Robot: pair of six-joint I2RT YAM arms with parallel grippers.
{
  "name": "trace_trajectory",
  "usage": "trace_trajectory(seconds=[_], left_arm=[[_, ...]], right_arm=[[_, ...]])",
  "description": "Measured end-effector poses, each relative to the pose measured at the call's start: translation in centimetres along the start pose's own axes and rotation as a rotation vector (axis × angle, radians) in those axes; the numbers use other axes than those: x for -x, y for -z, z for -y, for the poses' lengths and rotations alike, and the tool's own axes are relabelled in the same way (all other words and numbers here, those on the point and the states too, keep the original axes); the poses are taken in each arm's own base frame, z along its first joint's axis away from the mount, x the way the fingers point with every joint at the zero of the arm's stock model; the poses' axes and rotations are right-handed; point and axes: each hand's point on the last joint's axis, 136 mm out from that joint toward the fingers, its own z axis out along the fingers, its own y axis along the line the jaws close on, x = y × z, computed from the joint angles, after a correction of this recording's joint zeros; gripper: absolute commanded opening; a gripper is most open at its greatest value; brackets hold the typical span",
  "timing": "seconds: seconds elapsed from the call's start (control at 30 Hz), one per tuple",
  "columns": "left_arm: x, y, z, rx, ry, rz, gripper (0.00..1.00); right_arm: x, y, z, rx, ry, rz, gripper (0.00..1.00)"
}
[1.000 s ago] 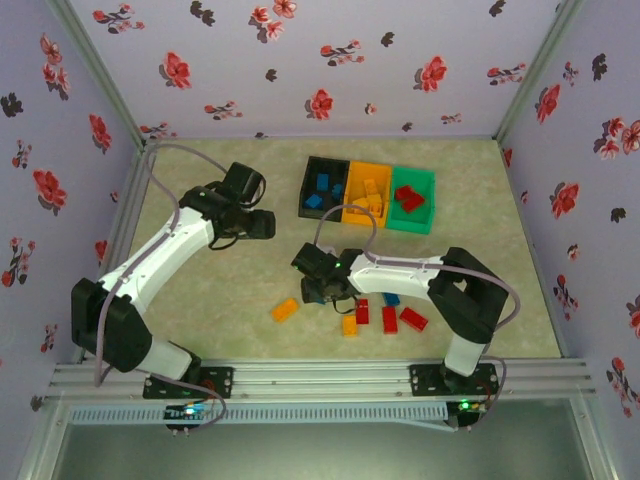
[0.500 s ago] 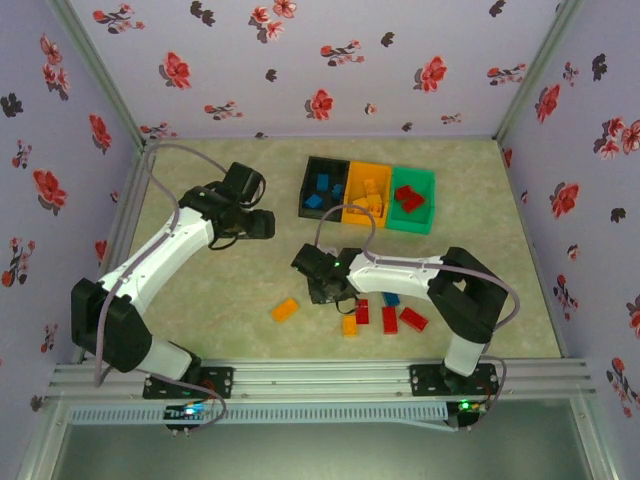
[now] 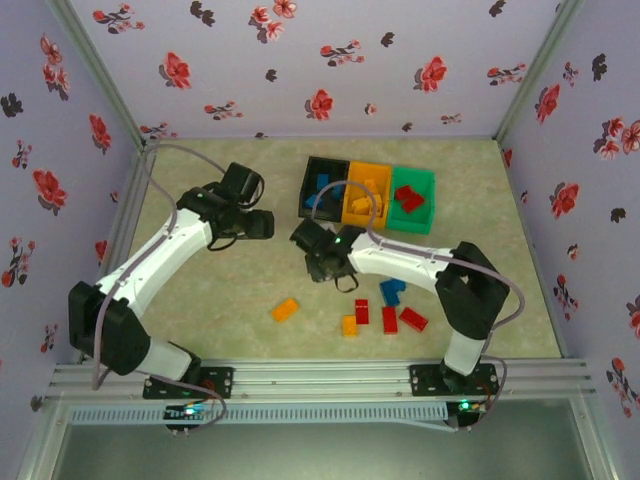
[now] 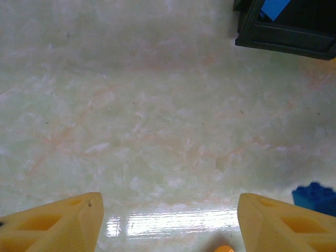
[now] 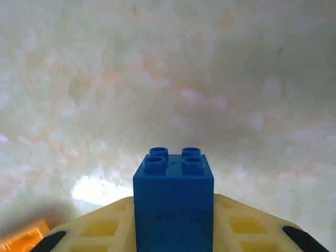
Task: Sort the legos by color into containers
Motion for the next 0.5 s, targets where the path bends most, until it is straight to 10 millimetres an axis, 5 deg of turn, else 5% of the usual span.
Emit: trace_trajectory(seconds=[0.33, 0.5], left_arm=[[-1.3, 0.7, -0.7, 0.001, 0.018, -0.002, 0.69], [-2.0, 1.1, -1.1, 0.004, 0.027, -0.008, 0.69]], right_arm=[[14.0, 6.7, 3.1, 0.056, -0.050, 0.241, 0.25], [19.1, 6.7, 4.5, 0.071, -0.063, 0.284, 0.26]])
